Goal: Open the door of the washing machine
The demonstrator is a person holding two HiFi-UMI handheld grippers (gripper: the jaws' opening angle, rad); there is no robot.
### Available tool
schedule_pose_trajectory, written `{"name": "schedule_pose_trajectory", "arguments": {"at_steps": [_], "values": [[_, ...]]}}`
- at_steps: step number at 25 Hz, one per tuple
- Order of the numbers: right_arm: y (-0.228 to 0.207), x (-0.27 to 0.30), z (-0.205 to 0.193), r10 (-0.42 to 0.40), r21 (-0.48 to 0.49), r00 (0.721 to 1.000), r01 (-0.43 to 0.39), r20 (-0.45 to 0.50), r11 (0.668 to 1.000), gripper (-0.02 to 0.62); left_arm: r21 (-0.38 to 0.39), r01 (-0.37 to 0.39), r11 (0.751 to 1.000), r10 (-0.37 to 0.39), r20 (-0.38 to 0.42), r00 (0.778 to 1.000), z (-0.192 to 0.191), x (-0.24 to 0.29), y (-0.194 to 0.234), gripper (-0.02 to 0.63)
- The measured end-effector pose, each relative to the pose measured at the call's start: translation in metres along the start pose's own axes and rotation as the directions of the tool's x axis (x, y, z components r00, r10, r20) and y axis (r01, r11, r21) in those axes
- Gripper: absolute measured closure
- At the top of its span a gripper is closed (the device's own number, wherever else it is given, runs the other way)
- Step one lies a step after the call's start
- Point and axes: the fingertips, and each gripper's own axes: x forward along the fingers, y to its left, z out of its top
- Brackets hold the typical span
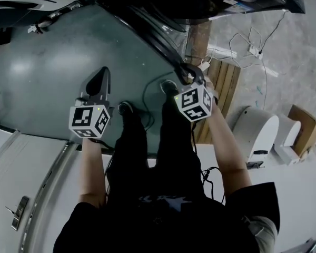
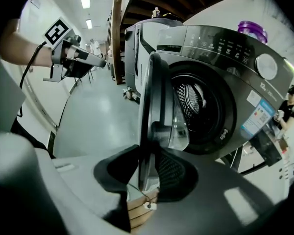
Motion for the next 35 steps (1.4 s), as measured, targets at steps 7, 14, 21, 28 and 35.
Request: {"name": "schedule_pose_trajectory", "arguments": {"at_steps": [7, 14, 21, 28, 35], "values": [[0.071, 0.0, 0.013, -0.012, 0.128, 1.0, 0.014, -0.014, 0.992, 0.482, -0.03, -0.058, 0.998, 0.058, 0.006, 0.998, -0.028, -0.07, 0.05, 0.596], [0.145, 0.013, 0.037, 0.015, 0.186, 0.999, -0.006, -0.051, 0.983, 0.471, -0.074, -0.095, 0.993, 0.095, -0.007, 0.995, -0.059, -0.122, 0.104, 0.596], [0.229, 0.029, 0.08, 0.159, 0.215, 0.985, -0.141, -0.067, 0.966, 0.468, -0.157, -0.153, 0.976, 0.154, -0.005, 0.988, -0.089, -0.177, 0.155, 0.597], [0.292, 0.057, 0.132, 0.174, 0.338, 0.984, -0.154, -0.029, 0.929, 0.466, -0.202, -0.2, 0.959, 0.201, -0.014, 0.979, -0.119, -0.225, 0.188, 0.596], [0.339, 0.088, 0.19, 0.153, 0.45, 0.988, -0.148, 0.027, 0.881, 0.465, -0.259, -0.278, 0.925, 0.284, -0.016, 0.959, -0.143, -0.275, 0.224, 0.596]]}}
